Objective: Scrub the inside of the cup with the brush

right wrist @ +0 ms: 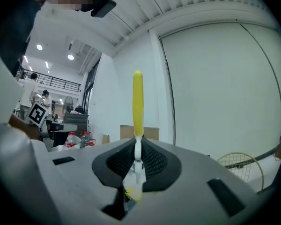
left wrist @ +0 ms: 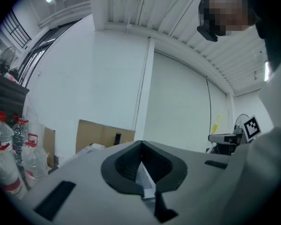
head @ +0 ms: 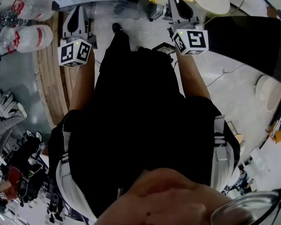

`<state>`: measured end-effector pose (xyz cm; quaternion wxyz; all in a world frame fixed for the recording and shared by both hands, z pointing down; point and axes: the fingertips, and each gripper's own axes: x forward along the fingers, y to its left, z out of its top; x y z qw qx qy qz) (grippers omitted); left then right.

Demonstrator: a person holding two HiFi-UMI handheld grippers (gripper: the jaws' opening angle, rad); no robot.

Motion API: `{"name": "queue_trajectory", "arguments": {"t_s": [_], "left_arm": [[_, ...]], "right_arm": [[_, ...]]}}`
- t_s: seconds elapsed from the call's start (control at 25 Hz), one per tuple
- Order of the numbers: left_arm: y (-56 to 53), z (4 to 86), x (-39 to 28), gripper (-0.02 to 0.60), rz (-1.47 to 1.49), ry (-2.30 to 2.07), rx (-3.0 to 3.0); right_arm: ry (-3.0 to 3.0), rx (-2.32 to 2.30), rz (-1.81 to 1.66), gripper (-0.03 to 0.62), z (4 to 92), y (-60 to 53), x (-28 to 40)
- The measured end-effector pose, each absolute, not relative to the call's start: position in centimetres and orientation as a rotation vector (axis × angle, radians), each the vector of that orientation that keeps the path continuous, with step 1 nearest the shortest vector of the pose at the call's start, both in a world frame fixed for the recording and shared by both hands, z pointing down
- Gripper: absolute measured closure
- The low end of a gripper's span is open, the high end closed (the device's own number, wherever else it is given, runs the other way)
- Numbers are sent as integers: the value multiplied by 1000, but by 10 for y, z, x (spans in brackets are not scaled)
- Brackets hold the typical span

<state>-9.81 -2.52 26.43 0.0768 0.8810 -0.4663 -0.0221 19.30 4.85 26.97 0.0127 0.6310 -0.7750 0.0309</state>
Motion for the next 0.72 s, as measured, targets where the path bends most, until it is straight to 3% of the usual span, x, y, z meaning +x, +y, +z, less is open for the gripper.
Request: {"name": "queue_trajectory", "arguments": {"t_s": [0.72], "left_arm": [[93,271,-180,565,0,-1264,2704]], "right_arm": [[-2337,1994,167,553,279,155,87]]}}
